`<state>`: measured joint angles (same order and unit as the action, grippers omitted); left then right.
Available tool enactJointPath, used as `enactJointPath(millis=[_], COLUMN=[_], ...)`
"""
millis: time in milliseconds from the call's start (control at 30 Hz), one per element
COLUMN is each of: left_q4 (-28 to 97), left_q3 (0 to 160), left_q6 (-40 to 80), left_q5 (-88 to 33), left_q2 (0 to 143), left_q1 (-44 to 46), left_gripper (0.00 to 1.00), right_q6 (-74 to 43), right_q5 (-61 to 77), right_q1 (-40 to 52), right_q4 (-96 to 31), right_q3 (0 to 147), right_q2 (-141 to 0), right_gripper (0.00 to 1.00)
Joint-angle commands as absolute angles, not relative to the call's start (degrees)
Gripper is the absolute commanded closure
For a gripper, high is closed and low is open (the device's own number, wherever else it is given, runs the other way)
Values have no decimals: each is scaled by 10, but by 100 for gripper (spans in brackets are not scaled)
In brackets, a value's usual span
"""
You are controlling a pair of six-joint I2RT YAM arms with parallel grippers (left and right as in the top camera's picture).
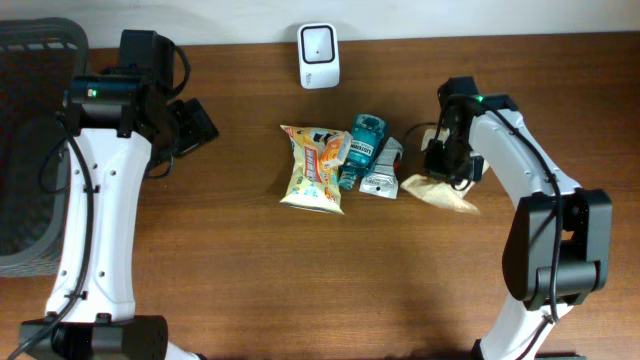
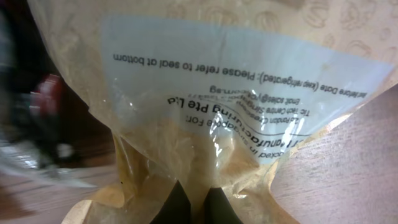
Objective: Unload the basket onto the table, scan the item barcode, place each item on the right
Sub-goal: 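Lift the beige bag with the right gripper toward the scanner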
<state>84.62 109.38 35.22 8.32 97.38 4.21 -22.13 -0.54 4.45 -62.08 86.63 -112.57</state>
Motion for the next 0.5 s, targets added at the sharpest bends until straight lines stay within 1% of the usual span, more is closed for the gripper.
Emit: enactJointPath(millis=[0, 133, 200, 333, 467], left_q4=[847, 847, 847, 847, 847], left_q3=[1094, 1094, 1094, 1094, 1094], left_q6=[358, 358, 358, 358, 358], left_q5=[83, 83, 83, 83, 83], left_q2=[971, 971, 971, 971, 971], left_q1=[42, 42, 42, 42, 42], left_gripper=[1, 1, 1, 1, 1], right_q6=[-199, -200, -199, -200, -200], right_q5=[46, 86, 97, 97, 90], right_q1=[46, 53, 66, 94, 138], right_q4=[-616, -587, -537, -451, -332], right_q3=[921, 1002, 1051, 1068, 1068], right_q2=[-1129, -1129, -1129, -1130, -1154], right_gripper=[96, 96, 96, 96, 96])
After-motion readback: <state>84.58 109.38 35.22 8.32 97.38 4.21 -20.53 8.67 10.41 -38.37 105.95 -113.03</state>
